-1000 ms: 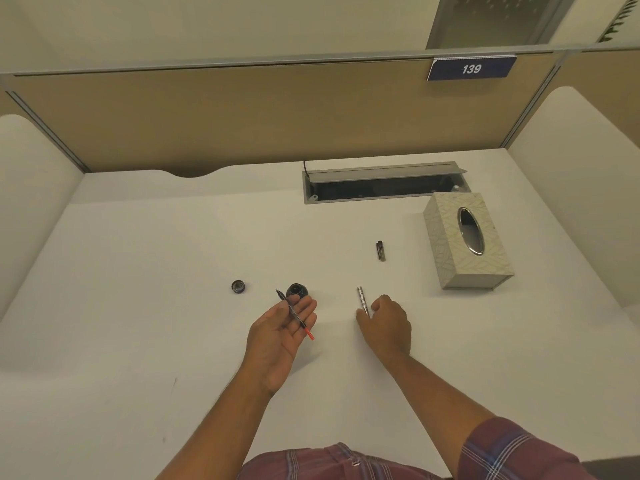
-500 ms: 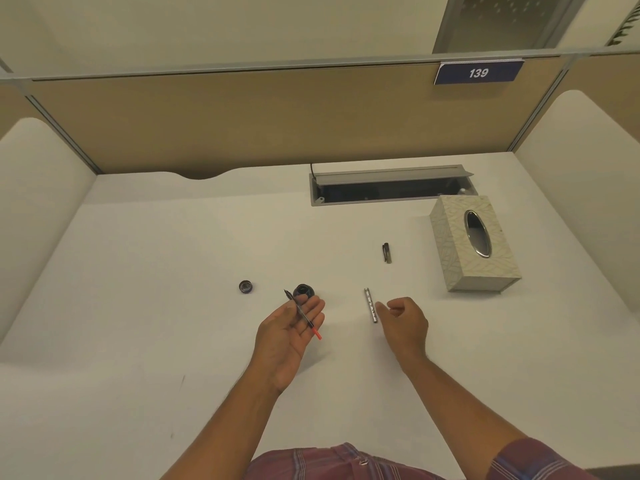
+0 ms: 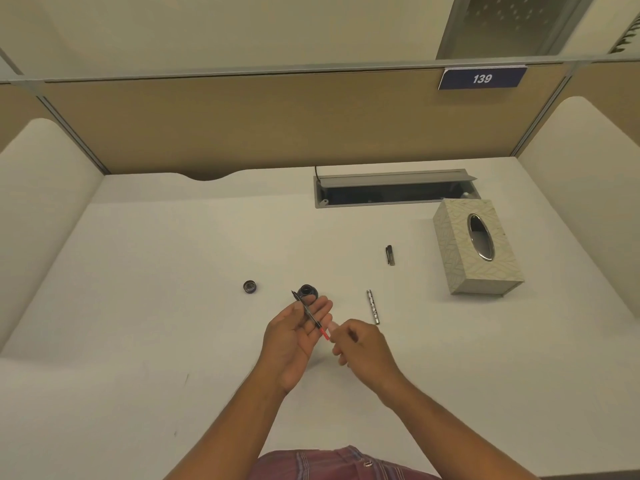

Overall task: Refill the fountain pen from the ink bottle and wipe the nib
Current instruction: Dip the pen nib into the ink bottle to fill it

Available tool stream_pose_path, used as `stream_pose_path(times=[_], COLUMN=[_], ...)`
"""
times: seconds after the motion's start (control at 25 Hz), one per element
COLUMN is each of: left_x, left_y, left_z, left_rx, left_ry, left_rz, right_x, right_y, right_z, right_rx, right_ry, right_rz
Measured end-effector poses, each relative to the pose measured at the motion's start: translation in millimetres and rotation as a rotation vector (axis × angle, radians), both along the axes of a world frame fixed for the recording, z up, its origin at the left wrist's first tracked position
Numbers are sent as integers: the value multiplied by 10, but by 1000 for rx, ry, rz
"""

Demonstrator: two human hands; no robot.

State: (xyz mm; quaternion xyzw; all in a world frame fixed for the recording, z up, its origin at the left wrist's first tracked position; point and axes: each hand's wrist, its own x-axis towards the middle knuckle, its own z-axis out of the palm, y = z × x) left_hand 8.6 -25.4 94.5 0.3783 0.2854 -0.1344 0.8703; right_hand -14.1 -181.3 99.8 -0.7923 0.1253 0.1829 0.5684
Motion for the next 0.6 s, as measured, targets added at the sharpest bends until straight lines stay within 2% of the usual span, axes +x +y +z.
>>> stream_pose_path(times=[0.2,0.44,0.52,0.6], left_x=[-32,-15,-30,-54], left_y=[5,92,138,178], left_z=[-8,-6,-15,7], left_rx=[-23,-7,79,283], left_ry=[-18,-10,15,63], left_rz=[-3,-89,-183,-260], right_x=[-20,27,75,133], right_y=[92,62,56,49], right_z=[70,122,144,167], right_rx=[50,140,144,132], right_ry=[42,-25,-67,-112], right_rz=[52,-187,-271,-317])
